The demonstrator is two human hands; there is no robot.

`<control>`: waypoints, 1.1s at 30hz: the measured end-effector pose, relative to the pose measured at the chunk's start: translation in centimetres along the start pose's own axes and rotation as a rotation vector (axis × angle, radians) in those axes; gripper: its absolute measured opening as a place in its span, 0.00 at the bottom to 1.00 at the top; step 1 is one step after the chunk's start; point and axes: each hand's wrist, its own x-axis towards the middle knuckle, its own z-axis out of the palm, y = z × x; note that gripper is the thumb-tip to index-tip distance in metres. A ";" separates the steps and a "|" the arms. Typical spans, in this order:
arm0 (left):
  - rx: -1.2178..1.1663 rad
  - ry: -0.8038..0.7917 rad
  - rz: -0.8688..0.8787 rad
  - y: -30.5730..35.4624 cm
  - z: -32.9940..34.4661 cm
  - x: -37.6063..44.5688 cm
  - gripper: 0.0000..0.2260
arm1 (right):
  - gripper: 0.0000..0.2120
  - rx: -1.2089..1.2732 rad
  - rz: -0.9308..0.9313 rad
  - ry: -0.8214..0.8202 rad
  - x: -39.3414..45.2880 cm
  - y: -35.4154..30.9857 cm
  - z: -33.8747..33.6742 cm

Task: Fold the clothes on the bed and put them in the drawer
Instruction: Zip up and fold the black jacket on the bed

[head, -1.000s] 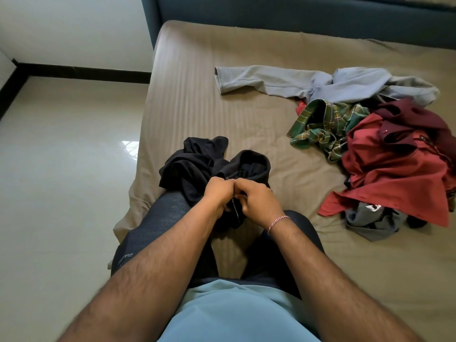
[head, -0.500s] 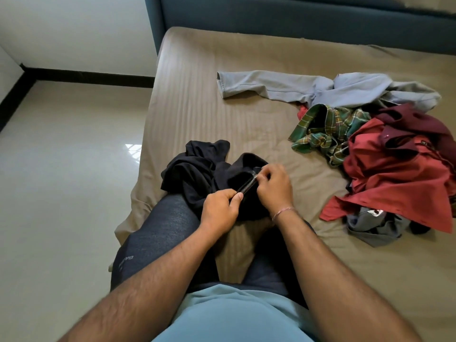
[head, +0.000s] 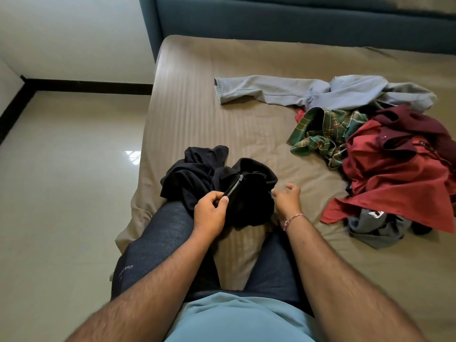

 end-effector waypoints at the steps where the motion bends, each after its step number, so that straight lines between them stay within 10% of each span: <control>1: -0.023 -0.006 -0.007 0.1 -0.1 0.0 0.04 | 0.30 0.061 0.081 -0.069 -0.1 0.3 0.2; 7: -0.005 -0.052 0.037 1.3 -1.1 0.7 0.07 | 0.09 0.157 0.114 -0.252 -0.5 -0.1 1.0; 11: 0.349 0.193 0.401 2.6 -1.9 0.5 0.19 | 0.11 -0.282 -0.250 -0.135 -1.1 -2.3 1.2; 14: 0.469 0.002 0.557 4.6 -2.0 1.1 0.29 | 0.08 -0.190 -0.448 -0.303 -3.9 -5.4 2.3; 18: 0.442 -0.065 0.482 6.7 -2.5 3.1 0.19 | 0.17 0.153 -0.484 -0.664 -5.9 -7.6 3.6; 26: -0.232 -0.031 0.303 9.5 -7.8 4.5 0.10 | 0.07 -0.665 -0.794 -0.525 -3.6 -7.3 3.4; 33: -0.239 0.220 0.153 10.5 -12.7 7.6 0.14 | 0.22 -0.224 -0.573 -0.390 -4.7 -11.7 3.0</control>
